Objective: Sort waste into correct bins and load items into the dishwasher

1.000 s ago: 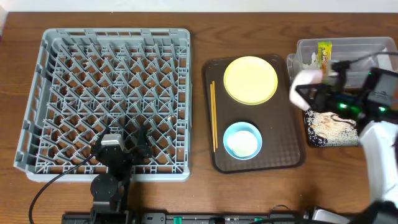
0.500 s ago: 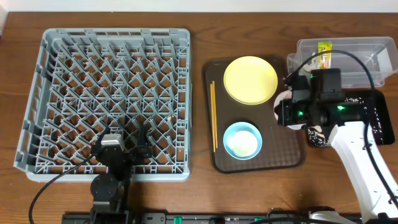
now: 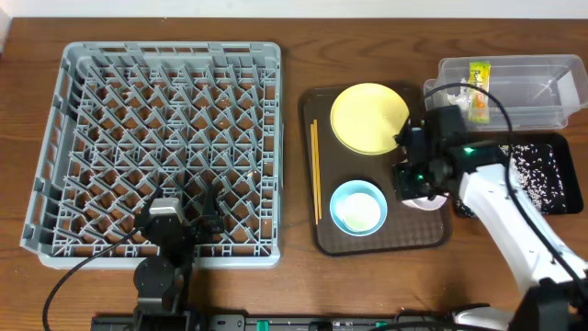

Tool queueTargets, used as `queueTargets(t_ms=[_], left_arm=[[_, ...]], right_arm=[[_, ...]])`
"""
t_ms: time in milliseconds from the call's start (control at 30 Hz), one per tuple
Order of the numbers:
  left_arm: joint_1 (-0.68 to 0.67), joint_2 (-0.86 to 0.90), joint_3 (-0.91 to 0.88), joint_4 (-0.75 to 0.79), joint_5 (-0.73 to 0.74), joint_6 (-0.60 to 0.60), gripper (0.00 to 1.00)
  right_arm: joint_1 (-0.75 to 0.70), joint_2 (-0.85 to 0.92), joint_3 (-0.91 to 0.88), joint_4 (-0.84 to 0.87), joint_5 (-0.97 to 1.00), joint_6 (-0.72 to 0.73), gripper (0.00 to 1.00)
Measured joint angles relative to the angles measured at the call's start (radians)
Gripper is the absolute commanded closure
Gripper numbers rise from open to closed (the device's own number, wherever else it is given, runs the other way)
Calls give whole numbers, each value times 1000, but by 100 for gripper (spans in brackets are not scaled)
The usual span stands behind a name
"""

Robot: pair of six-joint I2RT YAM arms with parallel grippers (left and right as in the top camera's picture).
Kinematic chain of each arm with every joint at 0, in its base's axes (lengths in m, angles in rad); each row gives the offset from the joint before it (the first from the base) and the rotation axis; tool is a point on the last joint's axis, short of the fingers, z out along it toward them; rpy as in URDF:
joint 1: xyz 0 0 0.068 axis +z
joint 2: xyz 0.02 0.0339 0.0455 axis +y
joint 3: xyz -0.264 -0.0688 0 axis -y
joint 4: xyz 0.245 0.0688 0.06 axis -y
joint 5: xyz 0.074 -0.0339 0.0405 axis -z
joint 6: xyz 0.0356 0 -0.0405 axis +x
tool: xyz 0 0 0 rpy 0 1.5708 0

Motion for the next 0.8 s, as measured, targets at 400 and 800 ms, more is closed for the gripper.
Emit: queueTargets(t_ms=[400,800], left_arm=[[0,0,0,0,0,0,2],[0,0,0,0,0,0,2]], right_arm=[[16,57,0,5,58,92,68],[17,57,1,6,58,97,64]])
